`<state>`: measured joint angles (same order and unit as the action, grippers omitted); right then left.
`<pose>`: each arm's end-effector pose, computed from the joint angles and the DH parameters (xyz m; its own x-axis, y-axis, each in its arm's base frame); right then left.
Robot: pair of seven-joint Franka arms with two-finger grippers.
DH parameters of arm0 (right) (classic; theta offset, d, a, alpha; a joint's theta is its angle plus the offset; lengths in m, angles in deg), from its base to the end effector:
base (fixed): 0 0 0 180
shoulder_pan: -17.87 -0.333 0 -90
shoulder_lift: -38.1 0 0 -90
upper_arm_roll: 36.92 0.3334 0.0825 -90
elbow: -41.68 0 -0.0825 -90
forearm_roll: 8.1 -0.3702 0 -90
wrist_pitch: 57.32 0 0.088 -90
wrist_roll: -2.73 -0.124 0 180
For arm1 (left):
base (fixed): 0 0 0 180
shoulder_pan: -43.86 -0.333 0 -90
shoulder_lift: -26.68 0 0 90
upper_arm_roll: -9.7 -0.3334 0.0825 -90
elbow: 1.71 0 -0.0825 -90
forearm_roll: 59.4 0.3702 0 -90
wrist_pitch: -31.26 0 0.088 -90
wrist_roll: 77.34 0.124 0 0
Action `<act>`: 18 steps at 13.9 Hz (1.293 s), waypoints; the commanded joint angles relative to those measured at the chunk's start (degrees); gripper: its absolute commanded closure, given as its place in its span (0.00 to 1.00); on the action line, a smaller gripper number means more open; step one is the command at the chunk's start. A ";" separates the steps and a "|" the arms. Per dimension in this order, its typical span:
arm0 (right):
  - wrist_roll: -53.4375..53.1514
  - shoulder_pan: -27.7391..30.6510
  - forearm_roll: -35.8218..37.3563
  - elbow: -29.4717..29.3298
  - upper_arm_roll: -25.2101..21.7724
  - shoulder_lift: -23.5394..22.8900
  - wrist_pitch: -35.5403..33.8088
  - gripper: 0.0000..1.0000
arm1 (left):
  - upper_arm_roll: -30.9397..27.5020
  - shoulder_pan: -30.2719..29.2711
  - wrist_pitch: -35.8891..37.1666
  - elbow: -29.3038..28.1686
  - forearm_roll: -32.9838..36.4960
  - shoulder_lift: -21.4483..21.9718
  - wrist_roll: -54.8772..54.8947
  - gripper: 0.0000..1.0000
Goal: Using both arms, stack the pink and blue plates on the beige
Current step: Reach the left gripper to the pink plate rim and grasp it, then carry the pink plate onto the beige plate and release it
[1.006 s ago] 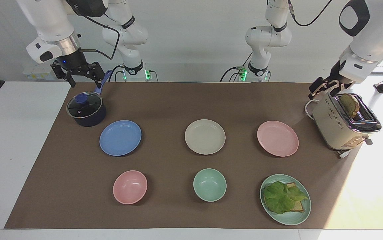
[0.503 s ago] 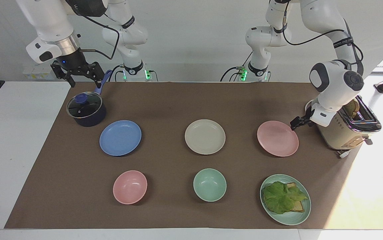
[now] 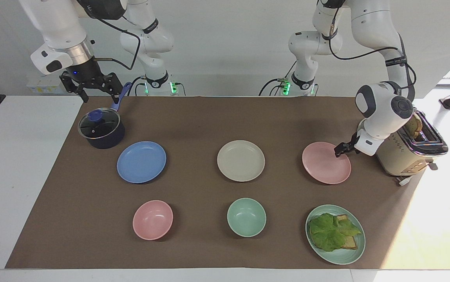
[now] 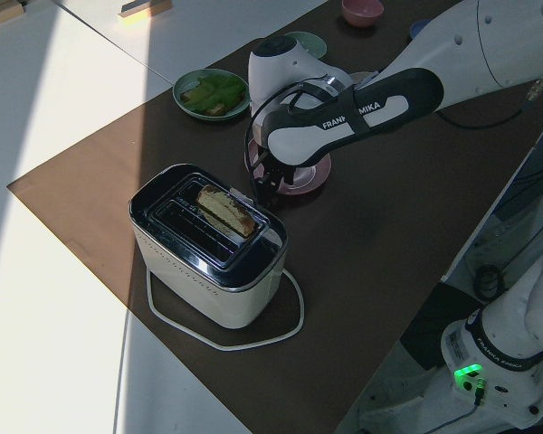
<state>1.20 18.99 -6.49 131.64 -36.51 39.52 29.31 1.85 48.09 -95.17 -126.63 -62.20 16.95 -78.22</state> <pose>0.5259 -0.0101 0.6334 0.9986 -0.0407 -0.0325 -0.0398 -0.9988 0.0291 0.5276 0.0305 0.3117 0.9840 0.1080 -0.1414 0.1105 -0.9938 0.0096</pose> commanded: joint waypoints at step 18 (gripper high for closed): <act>-0.41 0.37 0.15 1.18 0.21 1.04 0.65 0.00 | -0.06 -1.24 25.26 17.78 -4.58 0.59 0.17 1.00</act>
<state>1.20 18.99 -6.49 131.64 -36.51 39.52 29.31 1.51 47.64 -72.42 -110.65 -65.00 17.63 -78.17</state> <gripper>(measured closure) 0.000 0.947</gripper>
